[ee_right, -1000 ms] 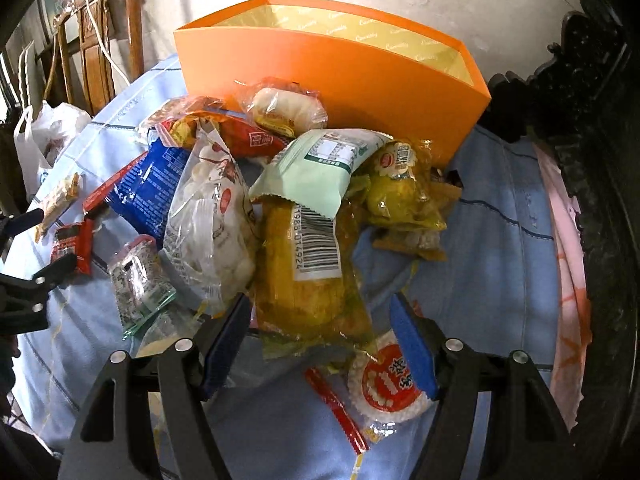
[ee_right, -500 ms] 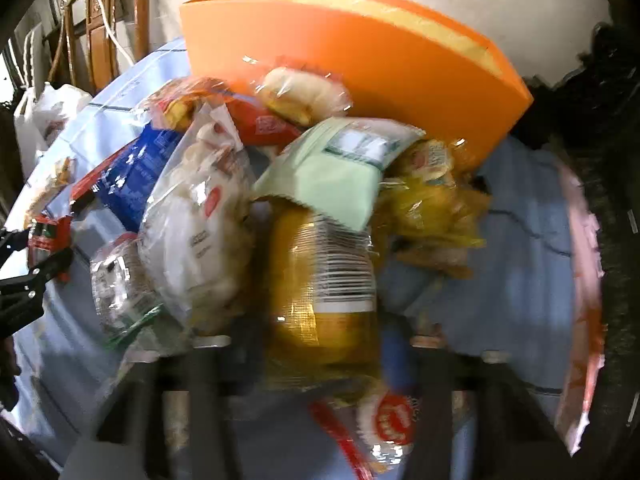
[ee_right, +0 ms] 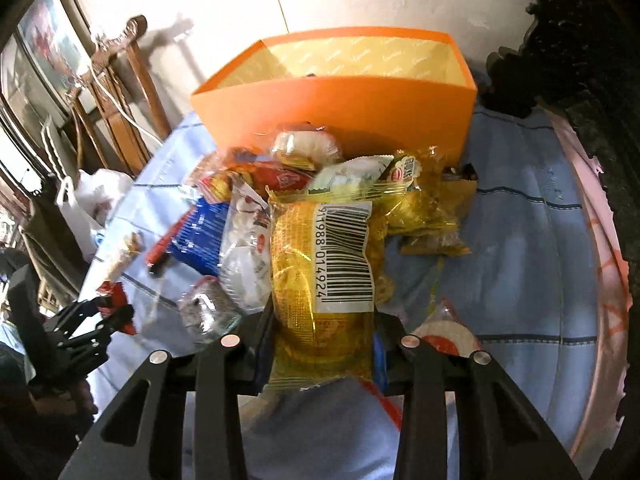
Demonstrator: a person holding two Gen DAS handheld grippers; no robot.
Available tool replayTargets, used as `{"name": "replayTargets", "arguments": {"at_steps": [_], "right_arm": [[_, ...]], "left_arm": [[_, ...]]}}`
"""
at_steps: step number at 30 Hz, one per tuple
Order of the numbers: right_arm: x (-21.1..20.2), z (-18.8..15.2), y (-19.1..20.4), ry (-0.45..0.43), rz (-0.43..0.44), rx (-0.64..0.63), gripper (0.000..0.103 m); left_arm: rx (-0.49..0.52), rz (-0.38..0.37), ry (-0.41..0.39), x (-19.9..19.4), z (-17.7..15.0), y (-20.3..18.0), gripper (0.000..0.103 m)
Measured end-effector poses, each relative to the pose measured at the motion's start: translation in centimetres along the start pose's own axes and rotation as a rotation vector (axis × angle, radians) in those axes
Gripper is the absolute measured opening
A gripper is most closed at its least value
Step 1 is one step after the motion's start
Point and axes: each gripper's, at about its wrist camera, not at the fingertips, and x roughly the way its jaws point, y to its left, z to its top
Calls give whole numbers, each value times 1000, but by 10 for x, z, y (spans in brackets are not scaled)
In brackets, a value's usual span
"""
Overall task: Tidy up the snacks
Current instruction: 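Lift both packs and carry them over the orange box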
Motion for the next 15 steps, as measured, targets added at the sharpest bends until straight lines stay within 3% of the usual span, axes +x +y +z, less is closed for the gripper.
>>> {"name": "replayTargets", "arguments": {"at_steps": [15], "right_arm": [[-52,-1,8,-93,30,20,38]], "left_arm": [[30,-59,-78,-35,19,-14,57]]}}
